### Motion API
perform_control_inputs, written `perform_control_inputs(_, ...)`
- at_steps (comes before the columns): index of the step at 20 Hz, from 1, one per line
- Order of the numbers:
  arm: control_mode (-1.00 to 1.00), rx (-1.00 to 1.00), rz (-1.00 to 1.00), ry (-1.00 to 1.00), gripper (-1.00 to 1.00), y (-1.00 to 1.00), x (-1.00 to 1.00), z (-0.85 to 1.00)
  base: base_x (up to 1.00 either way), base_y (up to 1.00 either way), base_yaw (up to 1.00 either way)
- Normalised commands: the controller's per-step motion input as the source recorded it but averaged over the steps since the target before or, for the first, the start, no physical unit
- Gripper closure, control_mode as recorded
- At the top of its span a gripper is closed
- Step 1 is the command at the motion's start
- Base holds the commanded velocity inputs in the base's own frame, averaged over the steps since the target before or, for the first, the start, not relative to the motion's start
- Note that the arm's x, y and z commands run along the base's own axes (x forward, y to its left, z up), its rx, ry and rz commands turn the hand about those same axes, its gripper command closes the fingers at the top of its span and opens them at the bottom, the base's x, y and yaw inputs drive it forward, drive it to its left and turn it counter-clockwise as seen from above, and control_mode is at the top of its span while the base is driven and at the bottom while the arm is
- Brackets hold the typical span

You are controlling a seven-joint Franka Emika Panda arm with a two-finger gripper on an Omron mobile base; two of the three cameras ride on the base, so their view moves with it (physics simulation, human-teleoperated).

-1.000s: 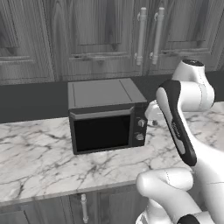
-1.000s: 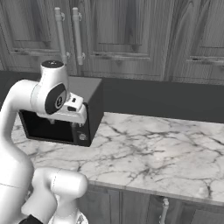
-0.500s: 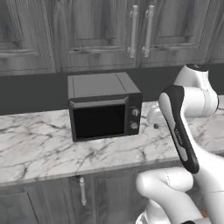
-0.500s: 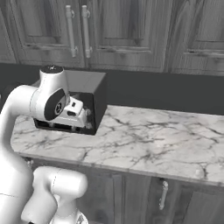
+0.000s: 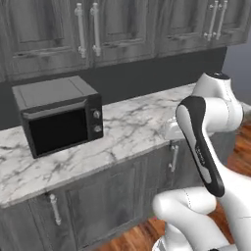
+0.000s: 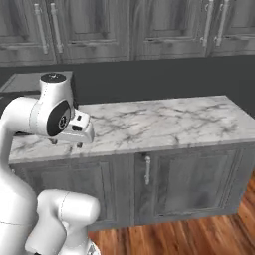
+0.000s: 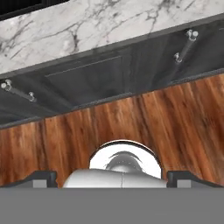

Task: Navigate to the microwave.

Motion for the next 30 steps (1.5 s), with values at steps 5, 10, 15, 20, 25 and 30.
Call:
perform_control_inputs(5,1.00,0.00,0.00,0.00,-1.00,0.00,0.00,0.00,0.00,-0.09,-0.88)
perform_control_inputs(10,1.00,0.00,0.00,0.00,-1.00,0.00,0.00,0.00,0.00,-0.06,-0.94)
perform_control_inputs(15,1.00,0.00,0.00,0.00,-1.00,0.00,0.00,0.00,0.00,0.00,-0.99)
perform_control_inputs(20,1.00,0.00,0.00,0.00,-1.00,0.00,0.00,0.00,0.04,0.20,-0.90)
perform_control_inputs(25,1.00,0.00,0.00,0.00,-1.00,0.00,0.00,0.00,0.81,0.51,-0.63)
perform_control_inputs(30,1.00,0.00,0.00,0.00,-1.00,0.00,0.00,0.00,0.85,0.35,-0.63)
